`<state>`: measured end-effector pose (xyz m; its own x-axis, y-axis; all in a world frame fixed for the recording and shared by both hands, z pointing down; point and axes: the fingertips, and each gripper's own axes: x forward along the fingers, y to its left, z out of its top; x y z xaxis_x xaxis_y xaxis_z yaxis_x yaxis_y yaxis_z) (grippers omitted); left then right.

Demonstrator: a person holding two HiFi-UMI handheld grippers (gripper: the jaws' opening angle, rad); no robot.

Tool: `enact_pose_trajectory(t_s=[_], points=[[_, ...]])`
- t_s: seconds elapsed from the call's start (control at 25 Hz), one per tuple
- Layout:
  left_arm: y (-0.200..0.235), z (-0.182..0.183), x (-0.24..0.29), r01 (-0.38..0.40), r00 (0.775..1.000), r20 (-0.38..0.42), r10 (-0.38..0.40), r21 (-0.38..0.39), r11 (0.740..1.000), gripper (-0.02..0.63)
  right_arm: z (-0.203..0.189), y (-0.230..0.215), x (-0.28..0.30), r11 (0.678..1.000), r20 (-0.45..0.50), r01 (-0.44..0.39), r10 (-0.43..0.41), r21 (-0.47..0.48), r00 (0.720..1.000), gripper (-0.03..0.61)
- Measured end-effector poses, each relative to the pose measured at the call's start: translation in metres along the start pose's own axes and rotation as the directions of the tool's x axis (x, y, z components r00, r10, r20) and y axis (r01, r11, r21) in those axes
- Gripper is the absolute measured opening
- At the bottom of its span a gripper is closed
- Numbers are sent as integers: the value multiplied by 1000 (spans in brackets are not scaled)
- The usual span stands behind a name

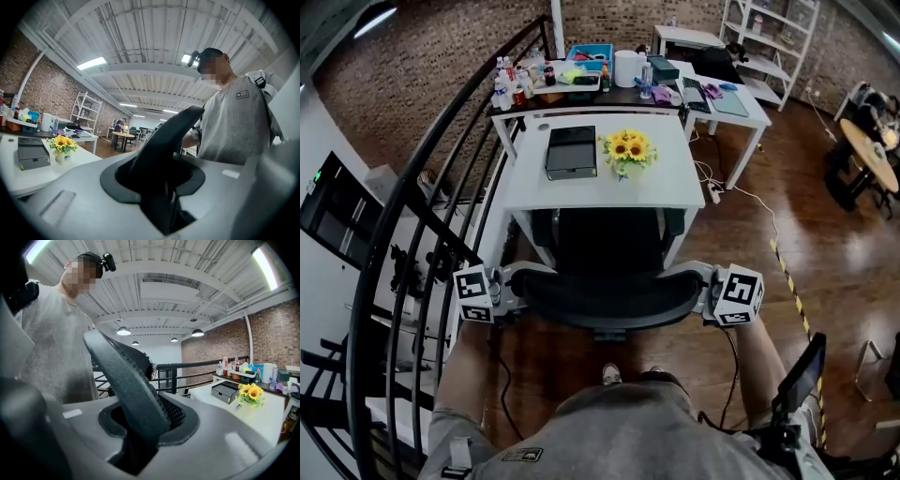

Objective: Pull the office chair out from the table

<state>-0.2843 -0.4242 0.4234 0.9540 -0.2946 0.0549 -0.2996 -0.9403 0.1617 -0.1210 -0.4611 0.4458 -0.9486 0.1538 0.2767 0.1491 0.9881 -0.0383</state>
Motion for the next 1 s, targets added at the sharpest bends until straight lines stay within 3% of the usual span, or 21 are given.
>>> enact_pose_trajectory(t_s=[0.32,1.0], points=[[-39,-7,1,-19,1000,13,19,-8,1000,137,-5,40,-5,1000,-4,-14,14,1,1000,118],[-174,-28,1,-63,997,50,65,-43,997,138,-11,180,-28,999,52,-51,50,17,997,112]])
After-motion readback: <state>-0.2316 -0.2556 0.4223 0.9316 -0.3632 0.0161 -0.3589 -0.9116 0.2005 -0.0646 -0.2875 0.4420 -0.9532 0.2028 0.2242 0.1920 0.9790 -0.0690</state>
